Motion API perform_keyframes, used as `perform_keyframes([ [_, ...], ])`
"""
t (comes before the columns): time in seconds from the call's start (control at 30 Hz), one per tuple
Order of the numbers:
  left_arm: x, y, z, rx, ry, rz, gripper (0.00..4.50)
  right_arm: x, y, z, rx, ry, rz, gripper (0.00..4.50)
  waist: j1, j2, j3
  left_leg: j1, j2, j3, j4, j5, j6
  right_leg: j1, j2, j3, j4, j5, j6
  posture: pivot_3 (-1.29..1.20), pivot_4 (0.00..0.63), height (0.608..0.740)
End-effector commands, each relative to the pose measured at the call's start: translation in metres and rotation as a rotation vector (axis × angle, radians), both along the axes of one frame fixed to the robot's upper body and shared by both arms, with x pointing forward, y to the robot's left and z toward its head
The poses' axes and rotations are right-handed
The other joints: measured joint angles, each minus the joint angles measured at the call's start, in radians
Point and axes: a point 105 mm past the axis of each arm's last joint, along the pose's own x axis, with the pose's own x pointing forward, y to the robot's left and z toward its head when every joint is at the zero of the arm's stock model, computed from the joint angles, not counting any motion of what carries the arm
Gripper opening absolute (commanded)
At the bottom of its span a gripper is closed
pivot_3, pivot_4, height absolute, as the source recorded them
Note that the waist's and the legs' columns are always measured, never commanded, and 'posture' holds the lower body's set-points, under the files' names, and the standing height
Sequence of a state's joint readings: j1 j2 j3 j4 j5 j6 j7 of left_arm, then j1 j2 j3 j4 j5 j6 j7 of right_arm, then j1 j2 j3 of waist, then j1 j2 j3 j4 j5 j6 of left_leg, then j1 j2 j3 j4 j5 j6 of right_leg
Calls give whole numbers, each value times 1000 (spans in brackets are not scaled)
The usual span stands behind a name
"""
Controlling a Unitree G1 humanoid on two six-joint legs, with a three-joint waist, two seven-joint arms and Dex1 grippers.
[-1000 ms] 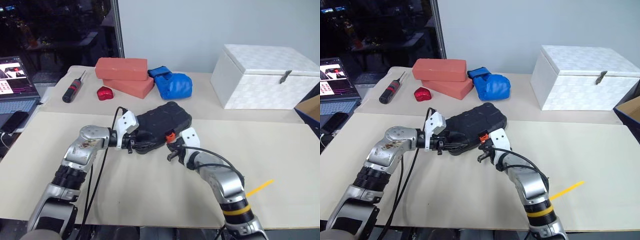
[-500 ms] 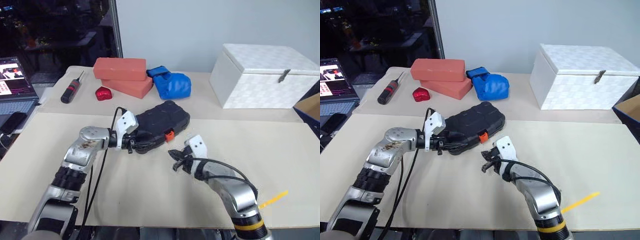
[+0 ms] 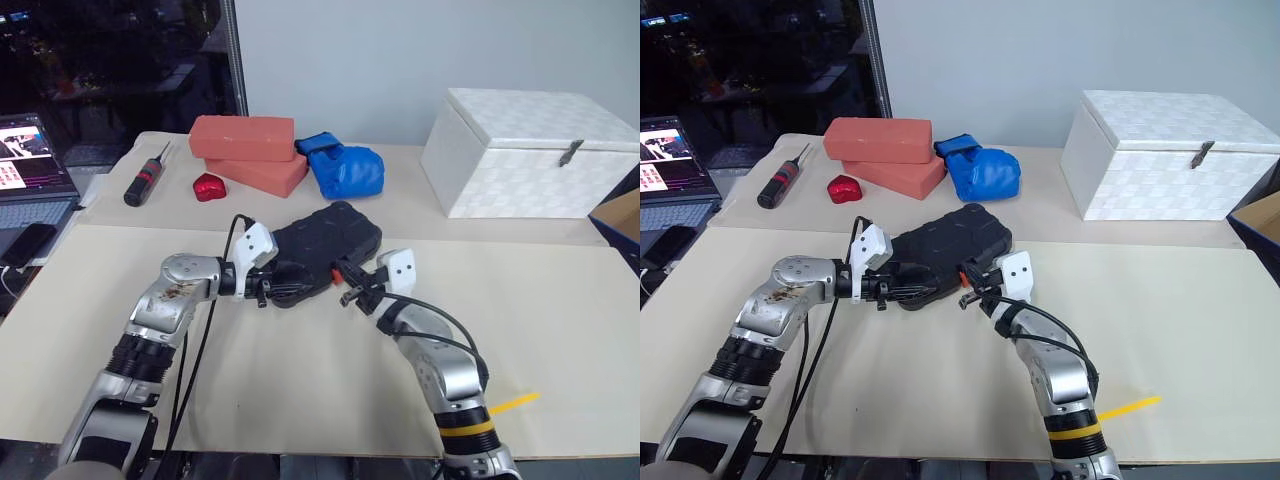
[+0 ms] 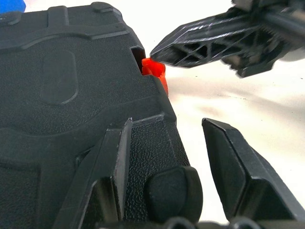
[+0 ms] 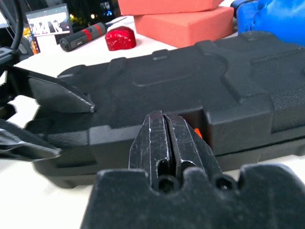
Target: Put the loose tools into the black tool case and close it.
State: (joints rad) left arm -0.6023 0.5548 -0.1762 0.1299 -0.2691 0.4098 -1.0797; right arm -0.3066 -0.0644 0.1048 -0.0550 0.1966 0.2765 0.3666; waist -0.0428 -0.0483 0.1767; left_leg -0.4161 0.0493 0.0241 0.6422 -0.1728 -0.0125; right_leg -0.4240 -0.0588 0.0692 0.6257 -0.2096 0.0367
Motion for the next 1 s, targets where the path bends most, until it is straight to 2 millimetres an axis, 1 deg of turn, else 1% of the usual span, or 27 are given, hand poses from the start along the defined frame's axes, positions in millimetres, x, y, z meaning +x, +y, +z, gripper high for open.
perform_keyframes([
  [0.03, -1, 2, -22, 46, 66, 25, 2510, 7, 3, -12, -42, -3, -19, 52, -2, 0, -1, 1, 0, 0, 0, 0, 0, 0, 0, 0, 0, 0, 0, 0, 150, 740],
  [0.27, 1, 4, -22, 45, 71, 40, 2510, 12, 17, -46, -109, 21, -1, 52, -6, 1, -8, 7, 0, 0, 0, -1, -1, 4, 0, 0, 0, 0, -1, 0, 150, 740],
  [0.4, 1, 6, -24, 50, 74, 53, 2510, 13, 24, -61, -153, 37, 21, 52, -15, 0, -17, 11, 1, 0, 0, -5, -8, 4, 0, 0, 0, 0, -2, 0, 150, 740],
  [0.5, 1, 7, -24, 54, 76, 59, 2510, 14, 26, -68, -186, 41, 20, 52, -24, 1, -25, 12, 1, -1, 0, -5, -9, 4, -1, 0, 0, -1, -3, 0, 150, 740],
  [0.63, 1, 8, -24, 55, 77, 63, 2510, 17, 27, -70, -209, 33, 15, 52, -27, 2, -29, 13, 1, -1, 0, -6, -10, 4, -1, 0, 0, -1, -3, 0, 150, 740],
  [0.67, 1, 8, -24, 54, 77, 65, 2510, 18, 26, -66, -194, 17, 5, 52, -27, 2, -29, 13, 1, -2, 0, -6, -10, 4, -1, 0, -1, -1, -3, 0, 150, 740],
  [0.73, 1, 8, -23, 48, 75, 68, 2510, 19, 24, -50, -134, -34, -16, 52, -27, 3, -29, 13, 1, -3, -1, -7, -11, 4, -1, 0, -1, -1, -4, 0, 150, 740],
  [0.8, 1, 7, -20, 30, 59, 69, 2510, 18, 20, -26, -76, -116, -27, 52, -27, 3, -29, 13, 1, -3, -1, -7, -11, 3, -1, 0, -1, -1, -4, 0, 150, 740],
  [0.87, 1, 6, -16, 9, 50, 74, 2510, 13, 14, -3, -34, -186, -28, 52, -25, 5, -28, 11, 1, -3, -2, -7, -11, 2, -2, 0, -1, -1, -4, 0, 150, 740],
  [1.0, 2, 8, -17, 10, 55, 86, 2510, -1, 5, 24, -23, -236, -13, 52, -16, 8, -26, 2, 0, -2, -2, -6, -11, 0, -2, 0, -1, -1, -4, 0, 150, 740],
])
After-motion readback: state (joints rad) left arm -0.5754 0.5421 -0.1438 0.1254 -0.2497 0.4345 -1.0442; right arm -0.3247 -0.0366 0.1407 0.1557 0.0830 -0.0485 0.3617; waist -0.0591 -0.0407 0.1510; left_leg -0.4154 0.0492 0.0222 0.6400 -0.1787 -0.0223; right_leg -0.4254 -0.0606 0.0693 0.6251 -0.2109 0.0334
